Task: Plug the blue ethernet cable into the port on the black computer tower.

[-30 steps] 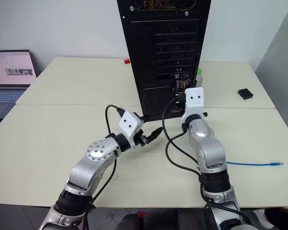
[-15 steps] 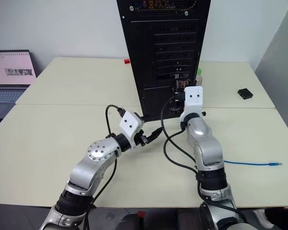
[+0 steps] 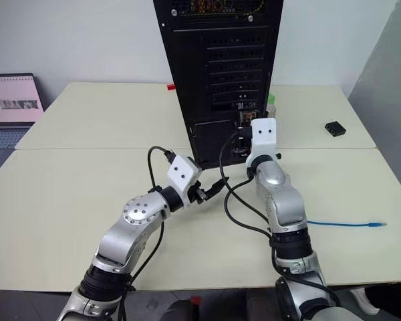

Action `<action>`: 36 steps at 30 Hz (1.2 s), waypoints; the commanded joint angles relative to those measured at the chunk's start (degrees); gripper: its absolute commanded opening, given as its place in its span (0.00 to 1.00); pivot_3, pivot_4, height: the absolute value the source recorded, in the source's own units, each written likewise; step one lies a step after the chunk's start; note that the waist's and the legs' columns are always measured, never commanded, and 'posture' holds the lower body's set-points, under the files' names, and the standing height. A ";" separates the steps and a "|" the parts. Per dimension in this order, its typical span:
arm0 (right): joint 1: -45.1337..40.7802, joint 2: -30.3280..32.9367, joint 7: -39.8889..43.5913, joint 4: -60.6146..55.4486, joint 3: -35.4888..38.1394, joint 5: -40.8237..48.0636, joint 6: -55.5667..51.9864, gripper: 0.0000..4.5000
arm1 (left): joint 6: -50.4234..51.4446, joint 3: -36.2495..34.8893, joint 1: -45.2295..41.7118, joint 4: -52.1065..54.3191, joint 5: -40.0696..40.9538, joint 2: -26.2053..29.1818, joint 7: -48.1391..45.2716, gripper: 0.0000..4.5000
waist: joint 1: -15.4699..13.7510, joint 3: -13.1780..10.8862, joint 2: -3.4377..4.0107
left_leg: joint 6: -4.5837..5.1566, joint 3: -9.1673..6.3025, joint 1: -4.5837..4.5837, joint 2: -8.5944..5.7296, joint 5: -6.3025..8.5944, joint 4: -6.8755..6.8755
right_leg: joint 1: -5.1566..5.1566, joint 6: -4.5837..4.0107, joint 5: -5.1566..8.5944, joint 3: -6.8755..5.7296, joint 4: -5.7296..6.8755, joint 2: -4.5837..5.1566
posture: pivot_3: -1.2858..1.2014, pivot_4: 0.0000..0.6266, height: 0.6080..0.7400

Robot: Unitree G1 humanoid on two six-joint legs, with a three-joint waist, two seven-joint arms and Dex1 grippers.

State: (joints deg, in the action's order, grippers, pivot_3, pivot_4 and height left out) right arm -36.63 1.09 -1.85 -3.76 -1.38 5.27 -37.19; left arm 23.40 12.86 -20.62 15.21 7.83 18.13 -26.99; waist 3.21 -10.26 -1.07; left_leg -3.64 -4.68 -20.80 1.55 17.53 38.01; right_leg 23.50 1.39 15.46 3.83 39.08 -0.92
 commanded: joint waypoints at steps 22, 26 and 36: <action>13.01 33.33 32.09 -30.55 9.41 16.17 -14.19 0.99 | -1.41 -10.98 -11.16 -12.29 4.43 16.93 -17.37 0.73 | -0.34 -0.09 0.02 | 0.01 -0.01 -0.11 -0.09 0.02 -0.06 | 0.04 0.03 0.02 -0.06 -0.11 0.04 | 0.52 0.24 1.00; 12.44 34.58 33.98 -29.39 11.51 18.73 -14.02 0.99 | -1.00 -10.60 -11.39 -12.22 5.92 19.22 -22.47 0.73 | -0.35 -0.10 0.01 | 0.01 -0.03 -0.10 -0.05 0.02 -0.06 | 0.04 0.03 0.02 -0.08 -0.11 0.01 | 0.52 0.24 1.00; 11.95 36.07 34.22 -27.27 11.24 19.07 -11.71 0.99 | 0.88 -11.37 -10.86 -9.06 11.86 21.05 -31.10 0.73 | -0.48 -0.10 0.00 | 0.01 -0.01 -0.11 -0.05 0.02 -0.06 | 0.04 0.03 0.03 -0.07 -0.12 0.02 | 0.52 0.24 1.00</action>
